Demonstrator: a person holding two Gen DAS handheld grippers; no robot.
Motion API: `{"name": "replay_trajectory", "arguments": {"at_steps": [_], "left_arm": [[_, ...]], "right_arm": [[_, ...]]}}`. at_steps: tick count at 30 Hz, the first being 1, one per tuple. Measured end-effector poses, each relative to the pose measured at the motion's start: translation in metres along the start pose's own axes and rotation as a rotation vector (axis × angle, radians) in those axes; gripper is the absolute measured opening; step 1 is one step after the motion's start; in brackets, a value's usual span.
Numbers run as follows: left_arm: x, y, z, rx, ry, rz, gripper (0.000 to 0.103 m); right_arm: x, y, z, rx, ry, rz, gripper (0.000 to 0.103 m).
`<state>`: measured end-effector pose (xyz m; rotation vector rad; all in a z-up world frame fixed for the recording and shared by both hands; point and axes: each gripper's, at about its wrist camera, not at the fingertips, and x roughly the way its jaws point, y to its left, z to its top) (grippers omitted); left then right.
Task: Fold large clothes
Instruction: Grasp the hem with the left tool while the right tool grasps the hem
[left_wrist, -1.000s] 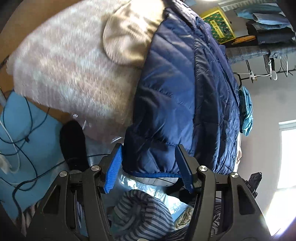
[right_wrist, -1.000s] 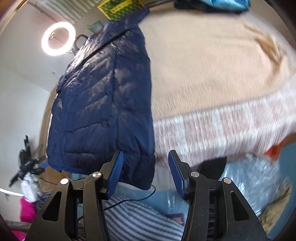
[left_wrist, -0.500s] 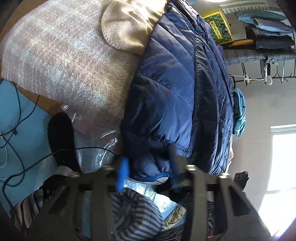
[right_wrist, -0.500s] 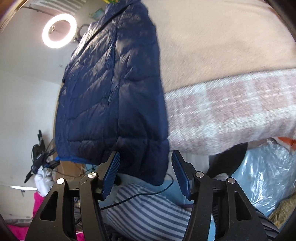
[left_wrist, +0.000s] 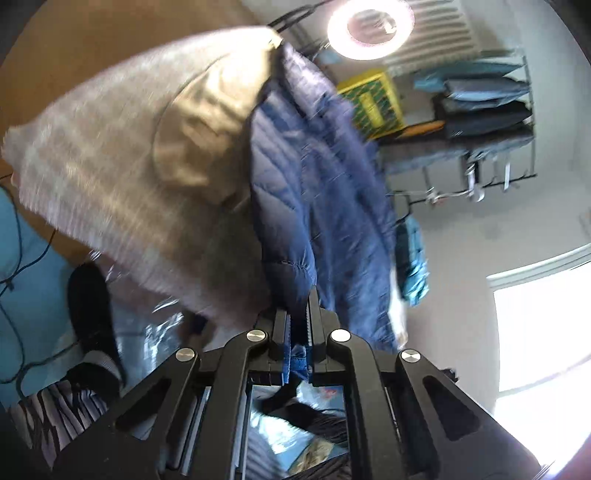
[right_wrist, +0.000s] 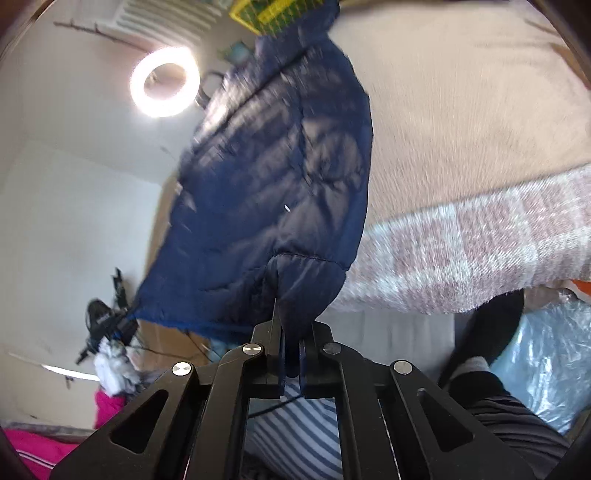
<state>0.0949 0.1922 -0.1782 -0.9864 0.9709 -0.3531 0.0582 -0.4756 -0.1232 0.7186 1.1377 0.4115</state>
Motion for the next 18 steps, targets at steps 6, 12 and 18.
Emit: {"name": "replay_trajectory", "arguments": {"at_steps": [6,12,18], "left_arm": [[-0.004,-0.038,0.027,0.07,-0.043,-0.028,0.003],[0.012,-0.069,0.059,0.117,-0.069,-0.029,0.003],[0.038,-0.1,0.099,0.187,-0.132,0.019,0.003]], "right_arm": [[-0.022,0.022,0.027,-0.035,-0.105,0.047,0.003],[-0.023,0.051,0.062,-0.098,-0.161,0.025,0.003],[-0.011,0.071,0.105,-0.129,-0.211,-0.012,0.003]]}}
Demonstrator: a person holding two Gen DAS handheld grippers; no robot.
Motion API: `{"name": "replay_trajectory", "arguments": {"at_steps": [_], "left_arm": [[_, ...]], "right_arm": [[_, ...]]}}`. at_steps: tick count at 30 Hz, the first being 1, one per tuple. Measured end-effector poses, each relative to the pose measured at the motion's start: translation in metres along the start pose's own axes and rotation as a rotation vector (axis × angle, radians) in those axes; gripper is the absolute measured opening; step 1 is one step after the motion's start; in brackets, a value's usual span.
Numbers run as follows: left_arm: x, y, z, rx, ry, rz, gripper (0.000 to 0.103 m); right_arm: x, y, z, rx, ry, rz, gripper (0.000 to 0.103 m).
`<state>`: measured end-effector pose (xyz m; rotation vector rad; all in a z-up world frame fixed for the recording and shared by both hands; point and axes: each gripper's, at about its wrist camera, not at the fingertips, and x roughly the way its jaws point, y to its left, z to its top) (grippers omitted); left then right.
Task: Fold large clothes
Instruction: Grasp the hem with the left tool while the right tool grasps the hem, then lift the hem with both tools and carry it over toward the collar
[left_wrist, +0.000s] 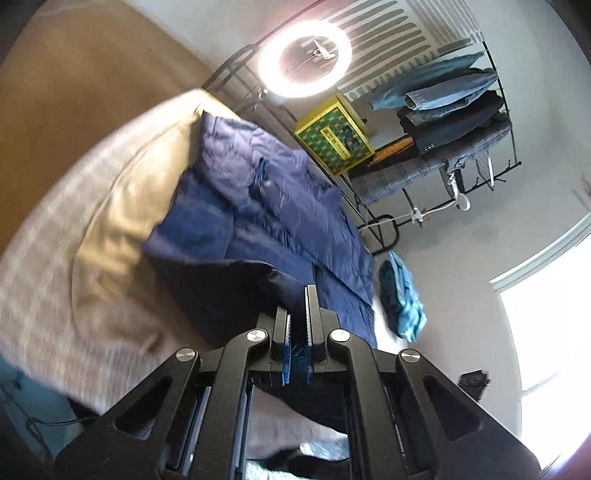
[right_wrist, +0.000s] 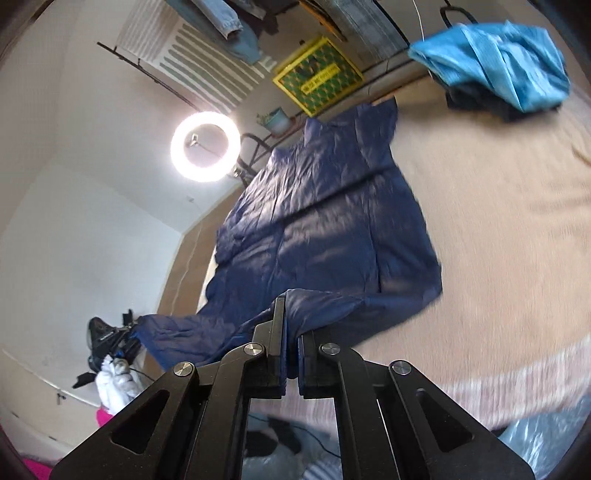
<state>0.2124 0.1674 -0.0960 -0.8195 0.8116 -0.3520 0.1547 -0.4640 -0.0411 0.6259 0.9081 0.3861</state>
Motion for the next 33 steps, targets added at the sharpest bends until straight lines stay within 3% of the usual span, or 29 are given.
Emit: {"name": "replay_trajectory", "arguments": {"at_steps": [10,19,29,33], "left_arm": [[0.081,-0.018,0.092,0.045,-0.016,0.088,0.003],[0.165,-0.017,0.167,0.08,-0.04,0.172,0.003],[0.262,0.028,0.2,0.059,0.032,0.273,0.003],[0.282,0.044,0.203,0.035,0.051,0.278,0.004]], "right_arm": [[0.051,0.003,0.091,-0.041,-0.043,-0.095,0.002],[0.126,-0.007,0.18,-0.061,-0.05,-0.195,0.002],[0.215,-0.042,0.224,-0.063,0.018,-0.32,0.002],[0.233,-0.058,0.229,-0.048,0.052,-0.317,0.002]]}}
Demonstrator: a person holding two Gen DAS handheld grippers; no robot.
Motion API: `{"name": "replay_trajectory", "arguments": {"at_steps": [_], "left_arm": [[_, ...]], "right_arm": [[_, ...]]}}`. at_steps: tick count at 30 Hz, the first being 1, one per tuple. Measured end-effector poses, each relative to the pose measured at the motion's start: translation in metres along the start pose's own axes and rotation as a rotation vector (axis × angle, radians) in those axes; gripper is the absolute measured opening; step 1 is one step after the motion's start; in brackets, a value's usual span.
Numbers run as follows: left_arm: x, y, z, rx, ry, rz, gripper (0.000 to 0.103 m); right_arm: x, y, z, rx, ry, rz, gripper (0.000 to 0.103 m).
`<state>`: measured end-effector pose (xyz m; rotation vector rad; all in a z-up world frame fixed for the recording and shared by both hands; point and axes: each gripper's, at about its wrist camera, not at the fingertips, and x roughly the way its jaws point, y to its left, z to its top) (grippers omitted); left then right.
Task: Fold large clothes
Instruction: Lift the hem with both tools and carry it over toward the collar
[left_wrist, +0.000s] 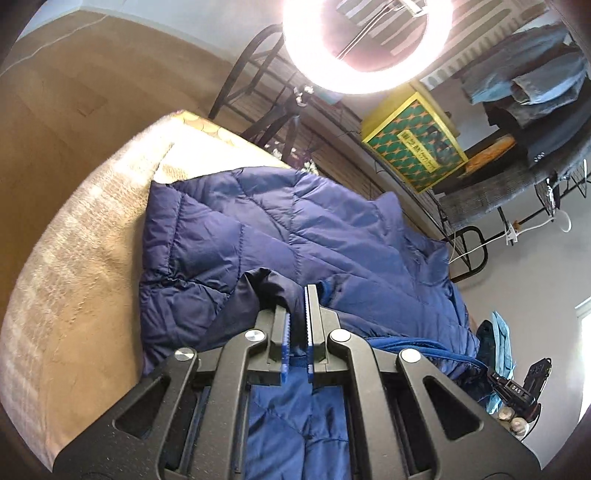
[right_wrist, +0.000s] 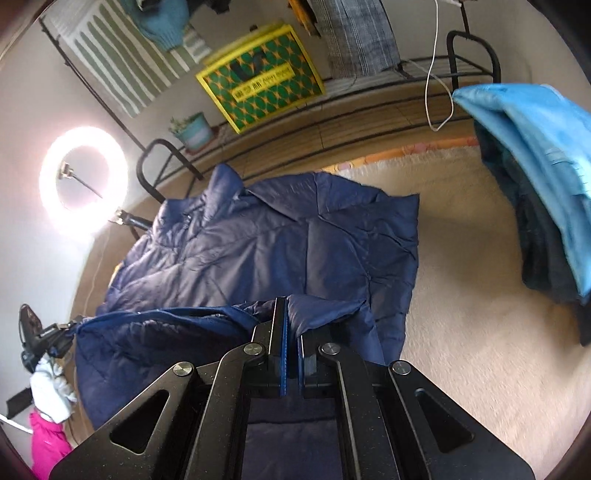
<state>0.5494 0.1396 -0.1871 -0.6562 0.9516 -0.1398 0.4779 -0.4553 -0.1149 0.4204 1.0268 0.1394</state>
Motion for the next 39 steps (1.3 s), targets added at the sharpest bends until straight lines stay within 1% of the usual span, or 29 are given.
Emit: {"name": "replay_trajectory", "arguments": {"at_steps": [1,2,3,4,5,6,8,9,10,11,13,14,16,18,19,21,24,27,28,29,30,31,32,33,34,36,39], "left_arm": [[0.003,0.001,0.001,-0.01,0.01,-0.006,0.005],[0.007,0.004,0.003,-0.026,0.032,-0.014,0.01],[0.008,0.005,0.004,-0.04,0.047,-0.026,0.021],[0.01,0.008,0.008,-0.072,0.074,-0.068,0.028],[0.009,0.011,0.01,-0.092,0.079,-0.1,0.041],[0.006,0.014,0.013,-0.117,0.073,-0.141,0.046],[-0.005,0.019,0.021,-0.142,0.048,-0.191,0.046],[-0.01,0.02,0.024,-0.142,0.042,-0.2,0.046],[-0.016,0.021,0.027,-0.131,0.026,-0.207,0.046],[-0.023,0.02,0.03,-0.103,0.008,-0.198,0.046],[-0.031,0.013,0.032,0.005,-0.025,-0.116,0.046],[-0.031,0.009,0.031,0.062,-0.024,-0.085,0.046],[-0.025,-0.001,0.025,0.177,0.012,-0.029,0.046],[-0.014,-0.012,0.017,0.276,0.06,0.017,0.046],[-0.005,-0.018,0.012,0.332,0.084,0.053,0.046],[0.006,-0.025,0.007,0.372,0.1,0.081,0.046],[0.014,-0.03,0.005,0.397,0.087,0.081,0.046],[0.025,-0.039,0.002,0.455,0.08,0.122,0.046],[0.029,-0.041,0.001,0.48,0.081,0.139,0.043],[0.031,-0.042,0.001,0.488,0.082,0.146,0.032],[0.035,-0.043,0.002,0.492,0.084,0.153,0.013],[0.037,-0.043,0.003,0.486,0.09,0.157,0.007],[0.039,-0.042,0.004,0.479,0.09,0.159,0.007],[0.042,-0.041,0.006,0.477,0.086,0.161,0.005],[0.044,-0.042,0.006,0.478,0.082,0.161,0.004],[0.047,-0.043,0.005,0.488,0.087,0.163,0.002],[0.045,-0.046,0.003,0.523,0.069,0.158,0.002]], "right_arm": [[0.003,-0.002,0.001,0.002,0.007,0.006,0.003],[0.005,-0.003,0.002,0.003,0.015,0.007,0.003],[0.008,-0.005,0.003,0.008,0.031,0.011,0.005],[0.009,-0.008,0.004,0.017,0.046,0.023,0.006],[0.01,-0.011,0.005,0.03,0.066,0.045,0.008],[0.01,-0.014,0.007,0.039,0.075,0.065,0.01],[0.007,-0.02,0.011,0.047,0.092,0.115,0.012],[0.004,-0.023,0.013,0.044,0.099,0.144,0.017],[0.0,-0.025,0.013,0.038,0.093,0.156,0.022],[-0.006,-0.025,0.013,0.023,0.078,0.162,0.024],[-0.019,-0.023,0.01,-0.056,0.028,0.13,0.026],[-0.022,-0.023,0.009,-0.092,0.008,0.106,0.029],[-0.025,-0.02,0.005,-0.167,-0.024,0.052,0.042],[-0.023,-0.017,0.003,-0.231,-0.029,0.014,0.046],[-0.019,-0.014,0.002,-0.262,-0.022,0.001,0.046],[-0.01,-0.01,0.003,-0.3,-0.01,-0.035,0.046],[0.002,-0.009,0.008,-0.316,0.005,-0.064,0.048],[0.013,-0.008,0.012,-0.331,0.016,-0.086,0.048],[0.016,-0.008,0.013,-0.342,0.017,-0.09,0.047],[0.017,-0.006,0.012,-0.354,0.017,-0.094,0.048],[0.02,-0.004,0.013,-0.37,0.018,-0.102,0.047],[0.02,-0.003,0.012,-0.379,0.016,-0.102,0.042],[0.02,-0.001,0.01,-0.388,0.012,-0.098,0.034],[0.021,0.001,0.01,-0.401,0.014,-0.099,0.018],[0.021,0.003,0.009,-0.414,0.01,-0.113,0.01],[0.02,0.007,0.007,-0.437,0.004,-0.119,0.006],[0.019,0.011,0.005,-0.469,-0.007,-0.126,0.004]]}}
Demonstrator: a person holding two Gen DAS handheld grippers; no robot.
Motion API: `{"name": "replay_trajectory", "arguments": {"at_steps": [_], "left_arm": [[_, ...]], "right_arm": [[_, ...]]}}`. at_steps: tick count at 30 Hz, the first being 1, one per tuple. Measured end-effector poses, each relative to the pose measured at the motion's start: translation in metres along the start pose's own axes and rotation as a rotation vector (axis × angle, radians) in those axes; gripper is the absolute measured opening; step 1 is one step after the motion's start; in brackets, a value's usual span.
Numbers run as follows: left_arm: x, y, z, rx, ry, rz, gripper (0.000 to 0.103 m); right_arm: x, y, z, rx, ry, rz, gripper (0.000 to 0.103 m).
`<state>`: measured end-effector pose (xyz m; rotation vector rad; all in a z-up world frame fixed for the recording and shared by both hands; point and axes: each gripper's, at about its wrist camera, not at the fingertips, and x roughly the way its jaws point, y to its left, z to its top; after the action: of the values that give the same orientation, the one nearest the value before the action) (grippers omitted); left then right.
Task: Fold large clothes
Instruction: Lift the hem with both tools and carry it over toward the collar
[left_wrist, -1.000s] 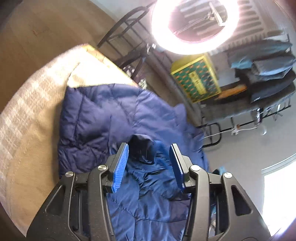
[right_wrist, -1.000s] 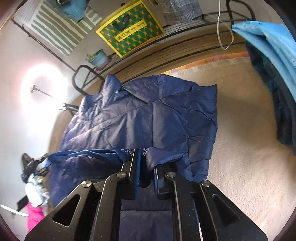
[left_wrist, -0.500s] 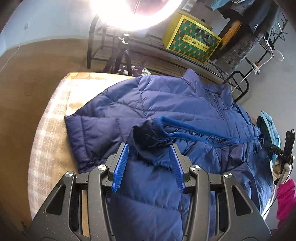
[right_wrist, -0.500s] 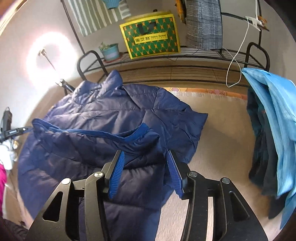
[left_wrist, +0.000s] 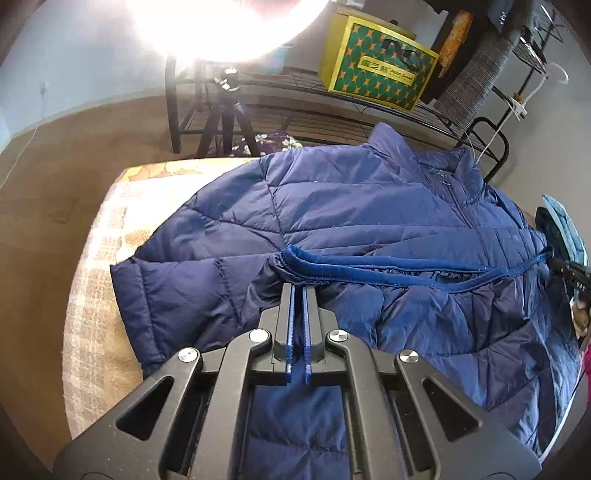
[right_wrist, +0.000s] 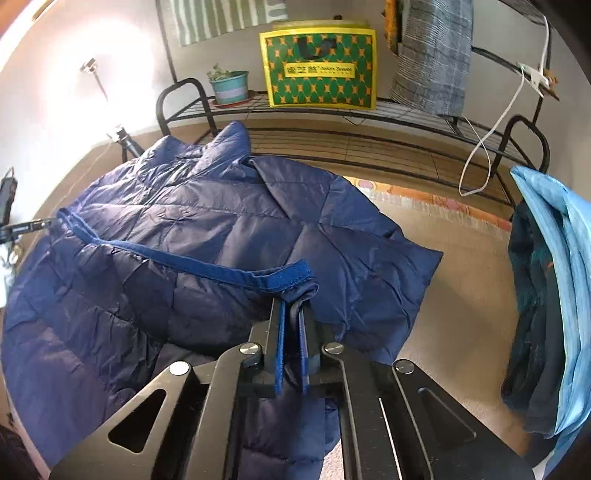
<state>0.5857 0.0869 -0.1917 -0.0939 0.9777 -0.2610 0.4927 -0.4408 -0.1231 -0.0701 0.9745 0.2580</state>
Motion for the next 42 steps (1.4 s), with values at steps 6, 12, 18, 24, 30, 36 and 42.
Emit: {"name": "replay_trajectory", "arguments": {"at_steps": [6,12,18,24,30,36,42], "left_arm": [[-0.003,0.012,0.003,-0.061,-0.02,-0.011,0.048],[0.012,0.017,0.007,-0.075,0.002,-0.027,0.036],[0.012,0.01,0.003,-0.057,-0.015,-0.027,0.003],[-0.021,0.012,0.013,-0.046,-0.096,-0.014,0.002],[-0.037,0.006,0.048,-0.012,-0.16,0.03,0.002],[-0.014,0.001,0.094,-0.014,-0.204,0.105,0.002],[0.038,0.001,0.114,0.0,-0.187,0.179,0.002]], "right_arm": [[0.001,0.0,0.003,-0.011,0.015,-0.016,0.007],[0.007,-0.003,0.007,0.017,0.039,0.028,0.039],[0.014,0.006,0.007,-0.009,0.034,-0.005,0.005],[-0.015,0.002,0.014,-0.008,-0.049,-0.049,0.003],[-0.029,-0.004,0.048,-0.016,-0.122,-0.117,0.002],[-0.003,-0.014,0.086,-0.015,-0.139,-0.217,0.002],[0.044,-0.02,0.11,-0.02,-0.122,-0.294,0.002]]}}
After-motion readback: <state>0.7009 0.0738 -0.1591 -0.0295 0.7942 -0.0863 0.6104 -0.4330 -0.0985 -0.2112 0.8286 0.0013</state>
